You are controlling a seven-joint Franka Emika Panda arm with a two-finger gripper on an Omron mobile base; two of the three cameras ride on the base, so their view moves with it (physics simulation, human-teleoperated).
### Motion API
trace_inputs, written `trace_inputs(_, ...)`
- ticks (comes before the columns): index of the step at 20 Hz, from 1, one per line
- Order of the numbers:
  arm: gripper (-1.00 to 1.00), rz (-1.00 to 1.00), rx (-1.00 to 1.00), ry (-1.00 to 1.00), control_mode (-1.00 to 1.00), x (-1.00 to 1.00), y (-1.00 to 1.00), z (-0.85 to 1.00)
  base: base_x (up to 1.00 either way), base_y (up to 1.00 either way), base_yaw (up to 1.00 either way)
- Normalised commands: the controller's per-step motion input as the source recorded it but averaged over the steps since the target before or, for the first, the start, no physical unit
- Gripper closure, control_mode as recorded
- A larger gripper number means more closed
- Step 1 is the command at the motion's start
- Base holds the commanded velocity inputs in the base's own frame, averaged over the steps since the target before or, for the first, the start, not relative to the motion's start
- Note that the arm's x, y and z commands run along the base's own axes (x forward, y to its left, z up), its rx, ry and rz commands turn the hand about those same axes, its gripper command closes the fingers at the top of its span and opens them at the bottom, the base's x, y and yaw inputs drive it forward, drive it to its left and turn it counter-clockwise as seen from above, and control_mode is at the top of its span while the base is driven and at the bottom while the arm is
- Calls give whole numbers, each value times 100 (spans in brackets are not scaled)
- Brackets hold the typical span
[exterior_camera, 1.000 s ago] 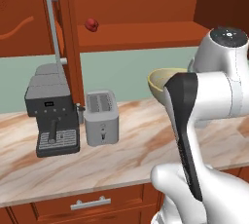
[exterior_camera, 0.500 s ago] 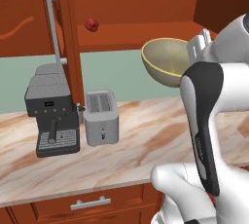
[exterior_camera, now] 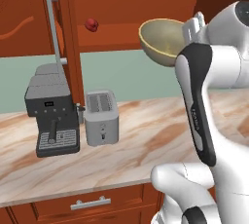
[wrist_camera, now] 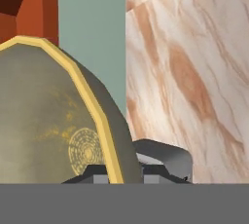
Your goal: Pick the mug and place it in the sink. Pick the bowl and place it in the open cabinet and then close the cabinet.
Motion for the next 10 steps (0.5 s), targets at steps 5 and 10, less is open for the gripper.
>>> trace_inputs(5, 100, 0, 0, -17, -100, 70, 0, 4, 0, 0, 0)
trace_inputs(10, 100, 0, 0, -7, -100, 76, 0, 12, 0, 0, 0)
